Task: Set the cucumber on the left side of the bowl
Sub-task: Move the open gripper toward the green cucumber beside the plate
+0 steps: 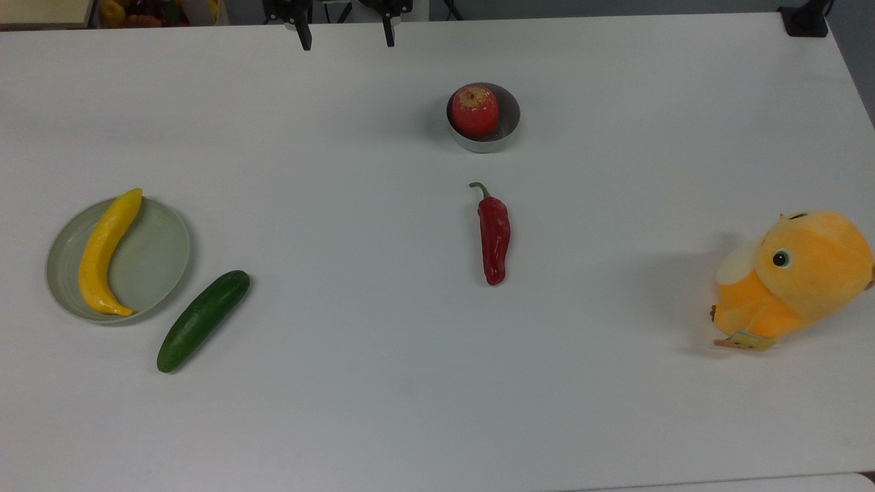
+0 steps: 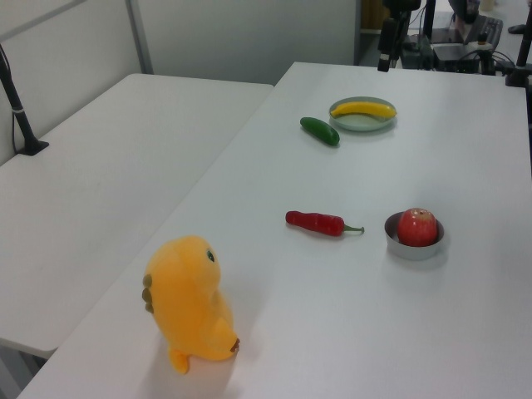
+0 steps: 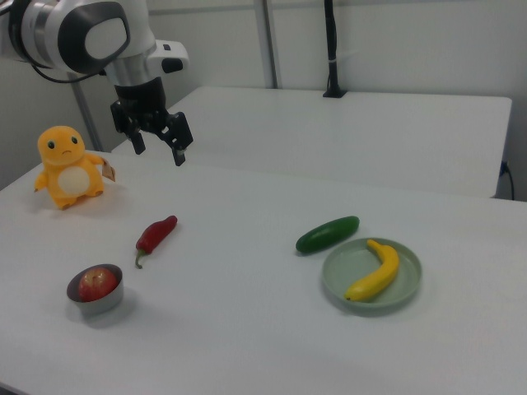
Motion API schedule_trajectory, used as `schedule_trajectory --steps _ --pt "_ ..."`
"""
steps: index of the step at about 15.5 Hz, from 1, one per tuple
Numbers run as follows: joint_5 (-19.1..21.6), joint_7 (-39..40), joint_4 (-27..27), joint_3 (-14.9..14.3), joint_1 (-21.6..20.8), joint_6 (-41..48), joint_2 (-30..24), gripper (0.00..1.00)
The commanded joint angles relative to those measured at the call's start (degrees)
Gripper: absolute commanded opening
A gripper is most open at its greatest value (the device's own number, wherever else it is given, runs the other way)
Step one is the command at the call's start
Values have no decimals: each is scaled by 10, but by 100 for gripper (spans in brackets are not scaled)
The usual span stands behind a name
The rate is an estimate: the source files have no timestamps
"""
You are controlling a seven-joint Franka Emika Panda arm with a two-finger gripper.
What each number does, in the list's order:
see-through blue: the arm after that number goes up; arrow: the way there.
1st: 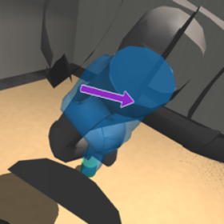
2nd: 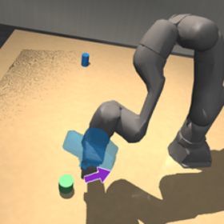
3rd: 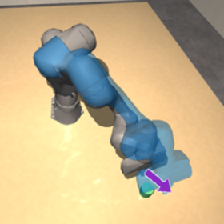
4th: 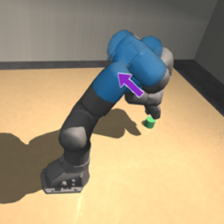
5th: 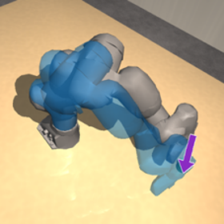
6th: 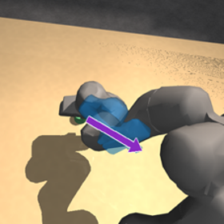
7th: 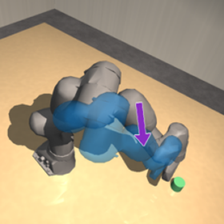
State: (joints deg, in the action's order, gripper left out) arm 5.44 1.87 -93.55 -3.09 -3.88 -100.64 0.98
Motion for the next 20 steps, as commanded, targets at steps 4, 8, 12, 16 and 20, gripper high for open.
schedule_trajectory --steps 4,8,12,16,20 --pt "-5 10 -9 -1 -4 12 -4 100" --pt "-3 12 -10 -1 -1 7 -3 100" --pt "-4 13 -7 -1 0 -9 24 100" --pt "-4 12 -6 -1 9 -53 40 100" --pt "-4 13 -6 -2 25 -117 58 100"
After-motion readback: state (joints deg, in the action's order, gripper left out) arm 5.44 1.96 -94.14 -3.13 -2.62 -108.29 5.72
